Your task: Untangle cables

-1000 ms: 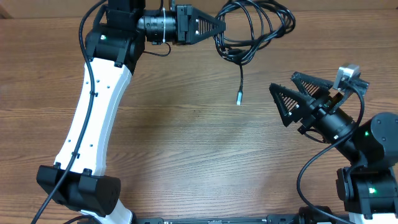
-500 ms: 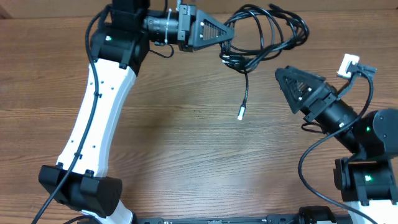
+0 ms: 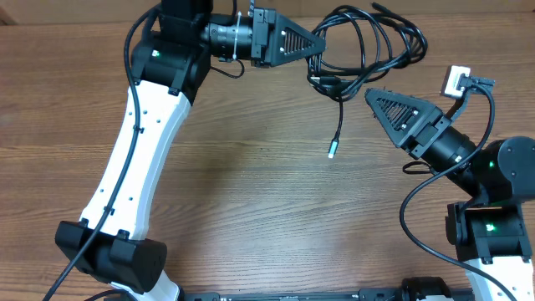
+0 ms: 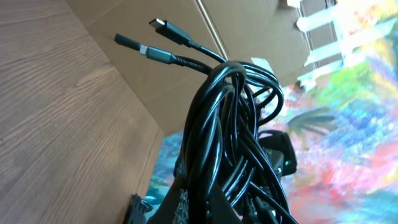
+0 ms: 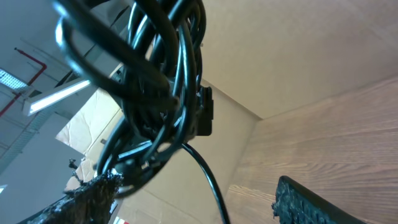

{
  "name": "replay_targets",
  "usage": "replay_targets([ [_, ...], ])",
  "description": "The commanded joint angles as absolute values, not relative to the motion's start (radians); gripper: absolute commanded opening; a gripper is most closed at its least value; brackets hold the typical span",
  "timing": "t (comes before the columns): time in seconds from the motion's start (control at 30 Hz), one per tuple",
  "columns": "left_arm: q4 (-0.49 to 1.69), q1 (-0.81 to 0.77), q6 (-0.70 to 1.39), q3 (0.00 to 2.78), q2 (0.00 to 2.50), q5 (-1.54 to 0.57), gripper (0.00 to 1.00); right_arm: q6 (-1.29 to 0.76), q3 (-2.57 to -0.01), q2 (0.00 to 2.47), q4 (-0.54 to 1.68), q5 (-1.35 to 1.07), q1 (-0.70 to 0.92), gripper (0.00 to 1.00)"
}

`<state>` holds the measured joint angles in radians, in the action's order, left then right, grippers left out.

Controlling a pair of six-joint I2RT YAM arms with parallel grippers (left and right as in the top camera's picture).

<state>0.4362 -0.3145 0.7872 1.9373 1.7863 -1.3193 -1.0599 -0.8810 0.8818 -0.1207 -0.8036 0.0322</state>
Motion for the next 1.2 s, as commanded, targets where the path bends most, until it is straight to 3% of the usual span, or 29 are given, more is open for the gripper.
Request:
replay_targets([
  [0.0,0.429,-0.347,0.705,1.951,1.767,-1.319,0.04,-1.078,-0.898,0.881,-0.142,-0.817,0.025,0.82],
  [0.23,0.430,-0.367,0.695,1.951,1.767,-1.320,0.04,-1.077,-0.898,0.884,-0.160,-0.817,0.025,0.80],
  [0.4,0.434,-0.399,0.680,1.951,1.767,-1.328,0.04,-1.078,-0.898,0.895,-0.168,-0.817,0.025,0.59],
  [0.8,0.442,-0.417,0.648,1.951,1.767,-1.323,0.04,-1.078,-0.898,0.900,-0.178,-0.818,0.025,0.48],
  [1.0,0.437,-0.381,0.642,1.951,1.767,-1.306,0.04,-1.077,-0.898,0.900,-0.176,-0.825,0.025,0.24],
  [1.17,0.440,-0.370,0.654,1.951,1.767,-1.317,0.04,-1.069,-0.898,0.900,-0.174,-0.825,0.025,0.11],
])
